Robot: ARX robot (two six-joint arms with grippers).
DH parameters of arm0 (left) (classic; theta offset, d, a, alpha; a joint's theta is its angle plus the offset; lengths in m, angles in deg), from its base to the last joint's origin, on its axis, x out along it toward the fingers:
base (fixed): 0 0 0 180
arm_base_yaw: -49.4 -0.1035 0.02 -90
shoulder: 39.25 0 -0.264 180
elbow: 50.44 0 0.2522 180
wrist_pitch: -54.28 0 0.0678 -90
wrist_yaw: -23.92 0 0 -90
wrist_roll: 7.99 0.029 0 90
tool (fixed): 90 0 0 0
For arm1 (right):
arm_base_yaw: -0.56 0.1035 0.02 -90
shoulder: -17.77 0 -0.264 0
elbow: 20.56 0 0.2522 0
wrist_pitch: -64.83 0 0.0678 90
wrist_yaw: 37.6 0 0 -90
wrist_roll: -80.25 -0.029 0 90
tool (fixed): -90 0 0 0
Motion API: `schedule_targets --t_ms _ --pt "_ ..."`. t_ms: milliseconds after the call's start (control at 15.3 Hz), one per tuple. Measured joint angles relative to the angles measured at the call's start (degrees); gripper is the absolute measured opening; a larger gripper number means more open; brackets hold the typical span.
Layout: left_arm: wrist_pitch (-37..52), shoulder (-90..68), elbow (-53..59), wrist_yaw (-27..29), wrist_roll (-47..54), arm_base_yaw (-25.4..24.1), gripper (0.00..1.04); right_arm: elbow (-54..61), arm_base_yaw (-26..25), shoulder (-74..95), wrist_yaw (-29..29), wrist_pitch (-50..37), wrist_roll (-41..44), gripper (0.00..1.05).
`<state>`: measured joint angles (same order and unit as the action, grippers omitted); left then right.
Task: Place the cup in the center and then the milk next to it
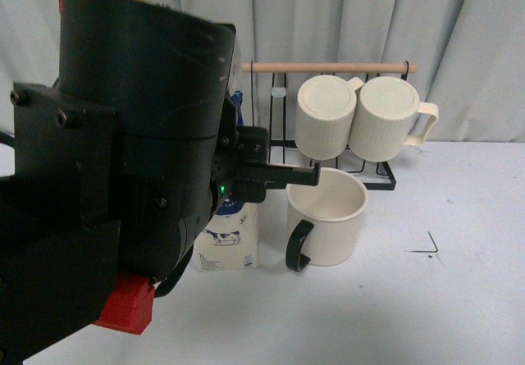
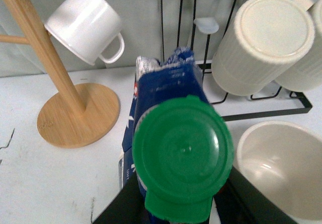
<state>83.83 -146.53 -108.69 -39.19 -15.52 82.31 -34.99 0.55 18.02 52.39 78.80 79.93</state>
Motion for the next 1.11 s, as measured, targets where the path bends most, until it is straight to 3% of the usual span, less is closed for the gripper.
schedule_targets --t_ms 197,262,393,459,524,590,655,786,852,1114 --pt "-5.0 6.6 1.3 -0.4 2.6 1.8 0.64 0.0 0.0 0.0 0.0 0.0 0.0 0.98" --pt "-7.8 10.9 3.4 -2.8 3.3 2.3 0.74 0.0 0.0 0.0 0.0 0.0 0.0 0.98" --pt "-17.3 23.5 8.0 -12.7 3.6 1.7 0.96 0.0 0.0 0.0 0.0 0.0 0.0 0.98" --pt "-31.7 42.3 13.3 -27.1 6.6 -3.9 0.98 0.0 0.0 0.0 0.0 0.0 0.0 0.98" --pt "-34.5 51.4 14.1 -32.4 6.9 -5.5 0.98 0.0 0.0 0.0 0.0 0.0 0.0 0.98" --pt "-31.2 53.4 14.0 -31.3 7.5 -4.6 0.97 0.0 0.0 0.0 0.0 0.0 0.0 0.98" --pt "-18.8 54.2 18.4 -18.1 8.0 -2.2 0.84 0.0 0.0 0.0 0.0 0.0 0.0 0.98" --pt "-13.8 57.4 27.3 -3.7 8.0 -6.4 0.65 0.0 0.0 0.0 -0.2 0.0 0.0 0.98" --pt "-13.8 61.1 29.8 -2.9 7.8 -10.1 0.52 0.0 0.0 0.0 -0.1 0.0 0.0 0.98" --pt "-16.8 71.7 36.7 -12.7 7.5 -19.0 0.02 0.0 0.0 0.0 0.0 0.0 0.0 0.98"
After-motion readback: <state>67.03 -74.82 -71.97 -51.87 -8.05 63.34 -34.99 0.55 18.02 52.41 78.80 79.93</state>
